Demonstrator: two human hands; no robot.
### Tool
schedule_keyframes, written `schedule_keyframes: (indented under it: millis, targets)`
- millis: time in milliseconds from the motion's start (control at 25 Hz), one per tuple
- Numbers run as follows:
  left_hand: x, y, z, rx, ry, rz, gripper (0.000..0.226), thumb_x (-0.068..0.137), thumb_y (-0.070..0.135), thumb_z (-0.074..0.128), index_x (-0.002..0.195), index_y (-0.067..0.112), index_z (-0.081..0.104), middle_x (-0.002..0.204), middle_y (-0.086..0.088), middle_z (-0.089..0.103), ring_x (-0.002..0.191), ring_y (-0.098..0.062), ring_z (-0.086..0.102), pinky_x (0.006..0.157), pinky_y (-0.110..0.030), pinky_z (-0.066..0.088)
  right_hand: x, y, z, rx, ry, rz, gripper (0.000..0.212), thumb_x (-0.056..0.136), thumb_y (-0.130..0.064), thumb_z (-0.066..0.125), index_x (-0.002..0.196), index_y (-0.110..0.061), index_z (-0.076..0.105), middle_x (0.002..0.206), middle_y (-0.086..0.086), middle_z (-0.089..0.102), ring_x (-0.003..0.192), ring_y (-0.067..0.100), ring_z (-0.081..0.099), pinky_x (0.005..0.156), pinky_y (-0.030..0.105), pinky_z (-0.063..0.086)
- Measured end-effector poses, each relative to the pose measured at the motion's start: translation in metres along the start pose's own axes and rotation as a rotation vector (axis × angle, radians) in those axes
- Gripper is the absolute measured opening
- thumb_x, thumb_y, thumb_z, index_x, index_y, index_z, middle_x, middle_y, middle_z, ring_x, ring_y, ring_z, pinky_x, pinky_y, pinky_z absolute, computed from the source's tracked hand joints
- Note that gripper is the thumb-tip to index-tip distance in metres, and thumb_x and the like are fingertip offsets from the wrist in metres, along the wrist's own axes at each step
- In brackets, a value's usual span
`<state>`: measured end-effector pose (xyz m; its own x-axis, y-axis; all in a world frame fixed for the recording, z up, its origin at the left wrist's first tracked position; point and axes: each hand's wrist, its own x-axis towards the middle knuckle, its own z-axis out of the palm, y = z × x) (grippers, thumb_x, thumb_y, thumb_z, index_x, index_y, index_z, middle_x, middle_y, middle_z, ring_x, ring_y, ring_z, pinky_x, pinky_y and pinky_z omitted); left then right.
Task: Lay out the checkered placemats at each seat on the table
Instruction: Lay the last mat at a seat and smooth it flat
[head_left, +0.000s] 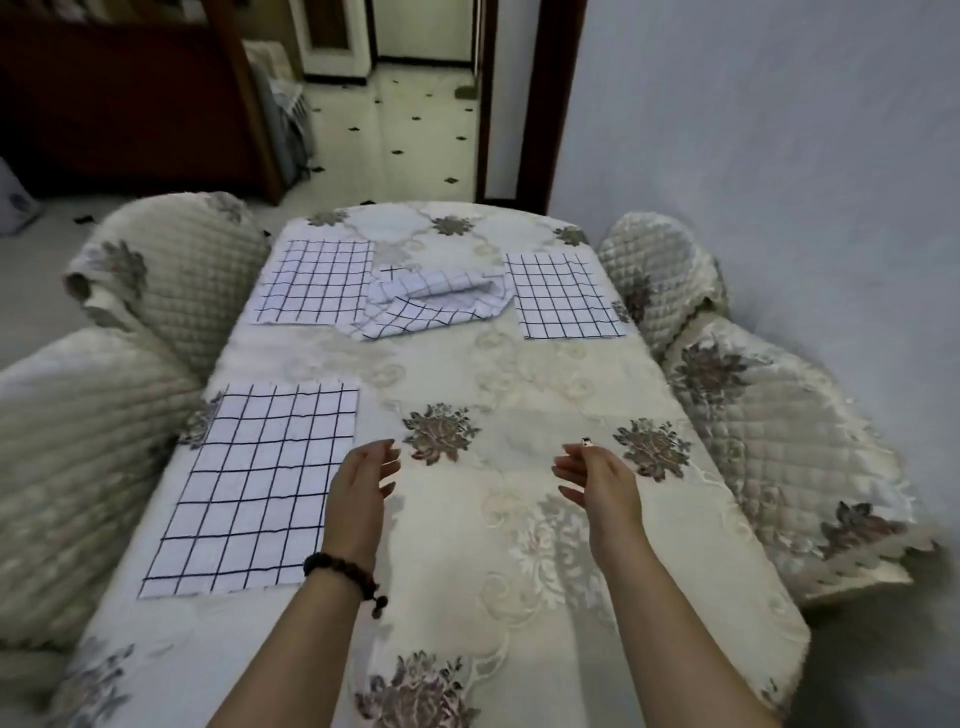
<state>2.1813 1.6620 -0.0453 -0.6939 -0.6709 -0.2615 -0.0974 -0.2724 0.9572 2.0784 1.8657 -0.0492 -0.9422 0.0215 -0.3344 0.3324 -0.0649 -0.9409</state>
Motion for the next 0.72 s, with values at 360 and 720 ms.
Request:
schedule_keyframes:
  millis: [360, 720]
  targets:
    - [0.09, 0.021, -0.029, 0.054, 0.027, 0.012, 0.023, 0.096, 0.022, 0.046, 0.107, 0.01, 0.062, 0.111, -0.008, 0.065, 0.106, -0.022, 0.06, 0.095, -0.038, 0.046, 0.044, 0.001, 0.103, -0.125, -0.109, -0.021, 0.022, 0.092, -0.016, 0.046, 0.081, -0.014, 0.064, 0.079, 0.008, 0.065, 0.075, 0.021, 0.063, 0.065, 0.03, 0.046]
    - [0.209, -0.007, -0.004, 0.385, 0.044, 0.124, 0.032, 0.082, 0.015, 0.066, 0.113, 0.012, 0.059, 0.11, -0.003, 0.063, 0.112, -0.02, 0.057, 0.093, -0.032, 0.047, 0.145, 0.007, 0.153, -0.316, -0.127, -0.103, 0.009, 0.083, -0.013, 0.061, 0.081, -0.02, 0.066, 0.082, 0.003, 0.068, 0.083, 0.021, 0.065, 0.082, 0.039, 0.051]
